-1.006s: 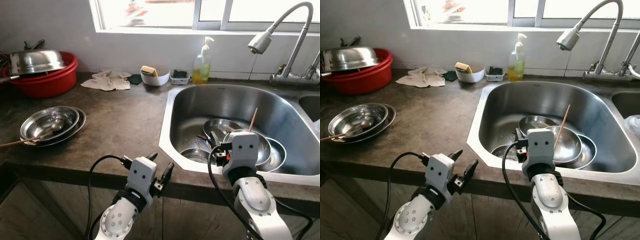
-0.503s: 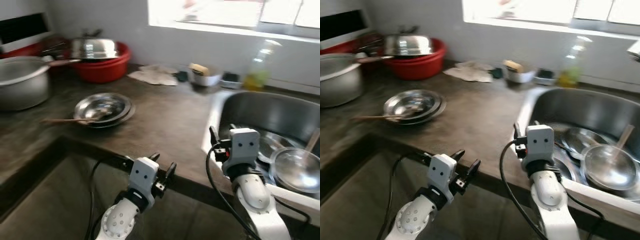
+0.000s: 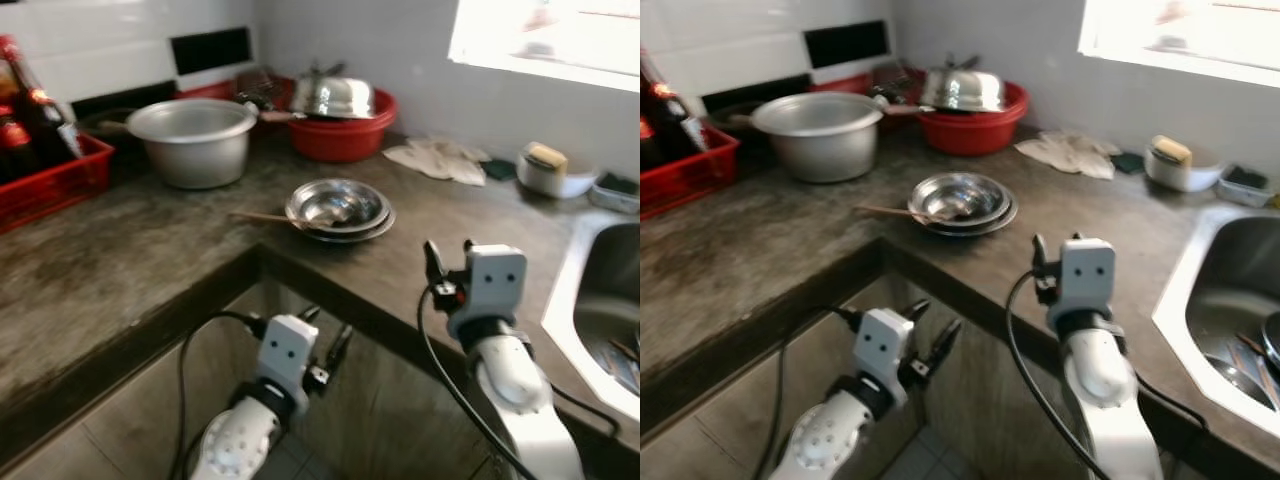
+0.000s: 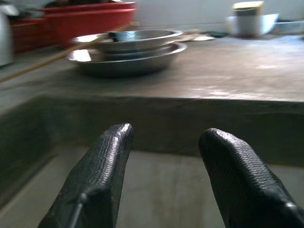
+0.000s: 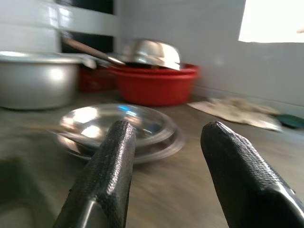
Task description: Kitchen organization
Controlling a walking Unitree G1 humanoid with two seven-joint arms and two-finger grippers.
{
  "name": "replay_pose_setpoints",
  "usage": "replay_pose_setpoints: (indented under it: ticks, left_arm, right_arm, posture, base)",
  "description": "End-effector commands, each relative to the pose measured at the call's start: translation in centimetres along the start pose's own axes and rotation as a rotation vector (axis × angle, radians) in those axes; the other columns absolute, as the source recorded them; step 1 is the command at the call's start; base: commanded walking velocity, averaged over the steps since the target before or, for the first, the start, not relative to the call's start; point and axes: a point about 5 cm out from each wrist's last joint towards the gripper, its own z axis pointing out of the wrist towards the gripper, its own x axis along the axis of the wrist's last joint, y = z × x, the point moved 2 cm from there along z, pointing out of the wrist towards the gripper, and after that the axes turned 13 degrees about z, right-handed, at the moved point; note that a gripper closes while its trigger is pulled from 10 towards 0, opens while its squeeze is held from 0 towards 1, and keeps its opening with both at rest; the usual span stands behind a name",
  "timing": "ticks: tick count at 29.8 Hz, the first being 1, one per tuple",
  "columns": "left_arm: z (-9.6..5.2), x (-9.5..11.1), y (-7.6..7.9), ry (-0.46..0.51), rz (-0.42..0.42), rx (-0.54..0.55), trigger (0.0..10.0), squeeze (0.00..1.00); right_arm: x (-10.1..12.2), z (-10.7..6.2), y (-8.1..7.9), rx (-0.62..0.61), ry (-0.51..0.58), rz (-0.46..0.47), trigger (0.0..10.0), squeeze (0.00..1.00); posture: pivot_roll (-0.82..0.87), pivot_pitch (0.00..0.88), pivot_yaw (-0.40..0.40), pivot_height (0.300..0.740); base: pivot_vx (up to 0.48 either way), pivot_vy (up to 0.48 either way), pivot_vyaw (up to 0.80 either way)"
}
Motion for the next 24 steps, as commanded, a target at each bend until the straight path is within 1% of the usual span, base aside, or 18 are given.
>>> replay_pose_setpoints:
  ticks: [1,3,5,9,12,13,14,16,20,22,24]
  left_arm:
    - [0.2,0.3,0.4,0.012,0.001,-0.007,10.0,0.0]
    - [0.2,0.3,0.4,0.012,0.007,-0.005,10.0,0.0]
    - [0.2,0.4,0.4,0.012,0.006,-0.004,10.0,0.0]
    - [0.1,0.2,0.4,0.004,0.001,0.005,10.0,0.0]
    - [0.1,0.2,0.4,0.003,0.0,0.005,10.0,0.0]
    - [0.0,0.2,0.5,0.0,-0.001,0.004,10.0,0.0]
    - [0.0,0.2,0.5,0.0,-0.001,0.004,10.0,0.0]
    - [-0.1,0.1,0.5,-0.009,-0.002,0.009,10.0,0.0]
    - [-0.2,0.0,0.5,-0.011,-0.002,0.013,10.0,0.0]
    - [-0.3,0.1,0.4,-0.009,-0.001,0.014,10.0,0.0]
    - [-0.3,0.1,0.5,-0.013,-0.002,0.012,10.0,0.0]
  right_arm:
    - [0.2,0.2,0.9,-0.019,0.004,0.002,10.0,0.0]
    - [0.5,0.8,1.0,-0.011,0.008,0.017,10.0,0.0]
    - [0.6,0.9,1.0,-0.009,0.007,0.018,10.0,0.0]
    - [0.7,1.8,1.2,0.028,-0.001,0.057,10.0,0.0]
    - [0.7,2.0,1.2,0.041,-0.006,0.064,10.0,0.0]
    - [0.6,2.3,1.0,0.072,-0.011,0.074,10.0,0.0]
    - [0.6,2.3,1.0,0.072,-0.011,0.074,10.0,0.0]
    - [0.5,2.8,0.5,0.104,-0.015,0.076,10.0,0.0]
    - [0.4,3.2,0.4,0.105,-0.016,0.09,10.0,0.0]
    - [0.6,3.5,0.4,0.101,-0.015,0.088,10.0,0.0]
    - [0.9,4.0,0.6,0.08,-0.009,0.111,10.0,0.0]
  posture:
    - [0.03,0.0,-0.015,0.74]
    - [0.03,0.0,-0.017,0.74]
    - [0.03,0.0,-0.018,0.74]
    - [0.03,0.0,-0.023,0.74]
    - [0.04,0.0,-0.026,0.74]
    - [0.04,0.0,-0.033,0.74]
    - [0.04,0.0,-0.033,0.74]
    - [0.05,0.0,-0.037,0.74]
    - [0.05,0.0,-0.04,0.74]
    - [0.05,0.002,-0.039,0.74]
    - [0.05,0.005,-0.039,0.74]
  base:
    - [0.0,0.0,0.0]
    - [0.0,0.0,0.0]
    - [0.0,0.0,0.0]
    - [0.0,0.0,0.0]
    - [0.0,0.0,0.0]
    - [0.0,0.0,0.8]
    - [0.0,0.0,0.8]
    - [0.0,0.474,0.8]
    - [0.0,0.476,0.8]
    - [0.0,0.0,0.66]
    - [0.0,0.0,0.0]
